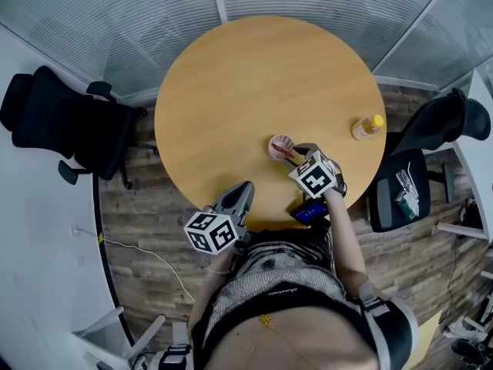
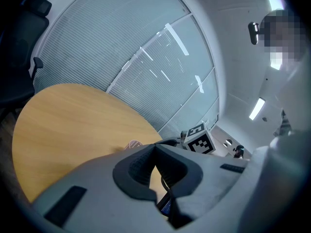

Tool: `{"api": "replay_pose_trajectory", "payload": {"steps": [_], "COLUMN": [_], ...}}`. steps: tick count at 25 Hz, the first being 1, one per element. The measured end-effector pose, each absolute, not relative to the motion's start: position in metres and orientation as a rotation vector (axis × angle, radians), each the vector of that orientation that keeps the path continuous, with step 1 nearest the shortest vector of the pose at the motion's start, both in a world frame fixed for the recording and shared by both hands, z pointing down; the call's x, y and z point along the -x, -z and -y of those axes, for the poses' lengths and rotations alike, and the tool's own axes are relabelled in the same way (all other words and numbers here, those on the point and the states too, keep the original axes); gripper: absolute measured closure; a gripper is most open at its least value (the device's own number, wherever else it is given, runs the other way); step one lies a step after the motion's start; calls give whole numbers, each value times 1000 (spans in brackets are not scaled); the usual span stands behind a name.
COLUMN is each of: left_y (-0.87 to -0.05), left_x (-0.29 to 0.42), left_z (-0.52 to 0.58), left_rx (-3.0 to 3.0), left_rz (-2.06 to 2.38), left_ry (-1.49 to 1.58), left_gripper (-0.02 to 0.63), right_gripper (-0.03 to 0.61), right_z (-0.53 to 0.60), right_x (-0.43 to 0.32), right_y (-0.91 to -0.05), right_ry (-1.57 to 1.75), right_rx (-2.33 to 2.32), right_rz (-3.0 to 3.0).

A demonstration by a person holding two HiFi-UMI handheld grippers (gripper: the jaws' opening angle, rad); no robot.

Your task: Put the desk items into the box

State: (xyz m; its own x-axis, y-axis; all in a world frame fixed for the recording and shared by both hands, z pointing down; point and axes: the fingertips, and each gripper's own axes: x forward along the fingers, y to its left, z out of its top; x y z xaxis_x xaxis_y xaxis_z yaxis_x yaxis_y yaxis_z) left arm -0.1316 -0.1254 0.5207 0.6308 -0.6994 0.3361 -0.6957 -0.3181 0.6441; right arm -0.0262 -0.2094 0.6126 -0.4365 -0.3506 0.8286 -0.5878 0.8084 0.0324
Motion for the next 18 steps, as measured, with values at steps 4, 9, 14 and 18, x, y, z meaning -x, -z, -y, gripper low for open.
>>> {"api": "replay_pose_trajectory", "payload": {"steps": [4, 9, 14, 18], "left_y": [-519, -518, -516, -515], "left_x": [126, 119, 111, 102], "left_z": [127, 127, 128, 129], "left_rx": [-2068, -2084, -2104, -2121], "left_rz": [1079, 1055, 1030, 1006], "left_ry": [3, -3, -10, -21], "left_gripper": [612, 612, 612, 612], "right_gripper": [422, 417, 416, 416], "right_z": [208, 207, 204, 201], "right_x": [18, 9, 2, -6], "right_y": [-607, -601, -598, -596], "right_ry": [-348, -354, -335, -341], "right_rx": [-741, -796, -822, -857], "right_rz": [2090, 2110, 2123, 2121]}}
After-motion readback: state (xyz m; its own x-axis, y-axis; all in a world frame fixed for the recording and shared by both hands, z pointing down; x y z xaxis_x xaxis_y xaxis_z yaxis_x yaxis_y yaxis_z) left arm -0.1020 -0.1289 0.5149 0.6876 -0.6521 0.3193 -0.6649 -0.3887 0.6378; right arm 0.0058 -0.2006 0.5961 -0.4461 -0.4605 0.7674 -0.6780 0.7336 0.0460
